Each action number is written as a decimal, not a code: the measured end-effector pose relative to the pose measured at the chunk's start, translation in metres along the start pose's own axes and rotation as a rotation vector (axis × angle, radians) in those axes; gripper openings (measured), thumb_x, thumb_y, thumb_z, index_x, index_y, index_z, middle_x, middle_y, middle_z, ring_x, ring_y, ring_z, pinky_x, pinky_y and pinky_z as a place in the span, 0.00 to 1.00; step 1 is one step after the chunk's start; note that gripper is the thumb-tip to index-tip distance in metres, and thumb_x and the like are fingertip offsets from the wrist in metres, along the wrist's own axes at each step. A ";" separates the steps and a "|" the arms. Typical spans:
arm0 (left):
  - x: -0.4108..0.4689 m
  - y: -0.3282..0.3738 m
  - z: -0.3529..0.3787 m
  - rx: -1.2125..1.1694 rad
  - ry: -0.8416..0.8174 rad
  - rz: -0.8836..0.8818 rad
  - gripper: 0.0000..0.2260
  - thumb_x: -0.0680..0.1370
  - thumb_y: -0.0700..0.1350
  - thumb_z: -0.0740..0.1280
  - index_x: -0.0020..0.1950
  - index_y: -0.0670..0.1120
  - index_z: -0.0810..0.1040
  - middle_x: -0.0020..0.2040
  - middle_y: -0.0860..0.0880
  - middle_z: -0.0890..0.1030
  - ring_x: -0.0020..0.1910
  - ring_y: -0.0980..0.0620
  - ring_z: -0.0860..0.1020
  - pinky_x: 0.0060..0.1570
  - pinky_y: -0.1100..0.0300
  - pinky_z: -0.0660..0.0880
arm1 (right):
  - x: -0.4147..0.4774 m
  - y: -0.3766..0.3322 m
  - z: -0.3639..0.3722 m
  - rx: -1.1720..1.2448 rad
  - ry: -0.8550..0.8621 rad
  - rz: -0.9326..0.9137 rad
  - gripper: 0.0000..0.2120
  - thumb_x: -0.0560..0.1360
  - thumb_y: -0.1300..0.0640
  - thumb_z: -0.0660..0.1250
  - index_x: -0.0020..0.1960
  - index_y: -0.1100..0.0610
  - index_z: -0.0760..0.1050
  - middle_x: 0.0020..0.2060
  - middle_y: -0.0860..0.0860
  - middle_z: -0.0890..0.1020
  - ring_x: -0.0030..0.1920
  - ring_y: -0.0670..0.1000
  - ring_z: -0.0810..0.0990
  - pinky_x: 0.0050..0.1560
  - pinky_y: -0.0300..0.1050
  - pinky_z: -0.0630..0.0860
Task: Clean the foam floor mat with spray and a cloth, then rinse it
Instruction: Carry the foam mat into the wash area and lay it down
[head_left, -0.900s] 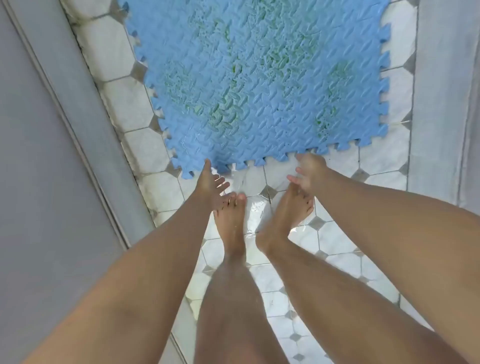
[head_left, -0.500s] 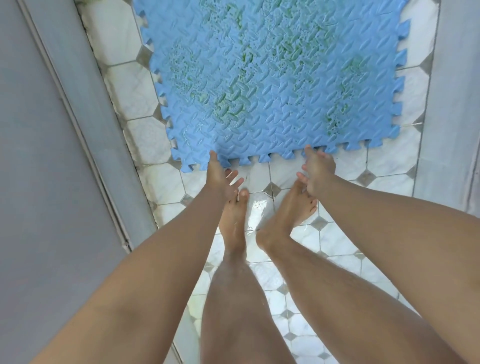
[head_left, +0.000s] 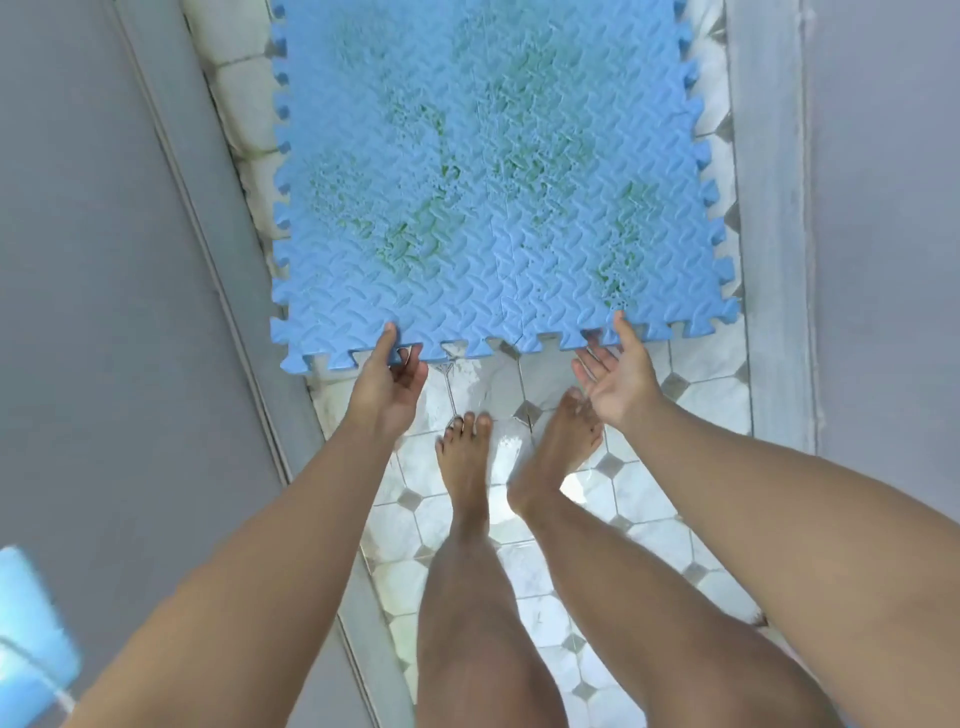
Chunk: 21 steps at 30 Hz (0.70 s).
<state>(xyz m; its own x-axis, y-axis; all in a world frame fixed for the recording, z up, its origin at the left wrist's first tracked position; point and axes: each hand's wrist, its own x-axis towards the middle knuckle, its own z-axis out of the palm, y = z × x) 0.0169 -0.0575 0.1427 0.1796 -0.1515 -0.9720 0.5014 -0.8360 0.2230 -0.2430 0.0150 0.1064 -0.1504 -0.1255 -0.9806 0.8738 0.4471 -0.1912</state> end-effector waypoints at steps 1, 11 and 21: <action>-0.017 0.010 0.001 0.025 -0.018 0.010 0.06 0.79 0.50 0.74 0.49 0.49 0.82 0.38 0.49 0.77 0.37 0.58 0.81 0.41 0.64 0.80 | -0.015 -0.012 0.001 0.023 0.014 -0.028 0.18 0.76 0.41 0.70 0.62 0.46 0.74 0.58 0.52 0.78 0.55 0.50 0.82 0.65 0.48 0.75; -0.197 0.072 0.003 0.224 -0.152 0.116 0.04 0.83 0.46 0.67 0.55 0.46 0.80 0.35 0.48 0.79 0.41 0.53 0.79 0.42 0.57 0.76 | -0.174 -0.109 0.020 0.114 0.024 -0.148 0.02 0.79 0.60 0.68 0.50 0.53 0.78 0.44 0.50 0.78 0.40 0.49 0.80 0.28 0.37 0.76; -0.336 0.112 -0.005 0.782 -0.257 0.165 0.06 0.83 0.47 0.68 0.56 0.46 0.81 0.54 0.45 0.80 0.49 0.51 0.80 0.27 0.60 0.76 | -0.348 -0.058 -0.060 0.408 0.181 -0.077 0.05 0.79 0.62 0.67 0.46 0.55 0.75 0.46 0.53 0.78 0.37 0.49 0.79 0.21 0.37 0.75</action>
<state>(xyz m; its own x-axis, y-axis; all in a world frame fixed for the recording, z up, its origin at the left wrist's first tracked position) 0.0165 -0.0974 0.4946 -0.0464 -0.3402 -0.9392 -0.2624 -0.9030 0.3401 -0.2691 0.0862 0.4560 -0.2688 0.0285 -0.9628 0.9622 0.0526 -0.2671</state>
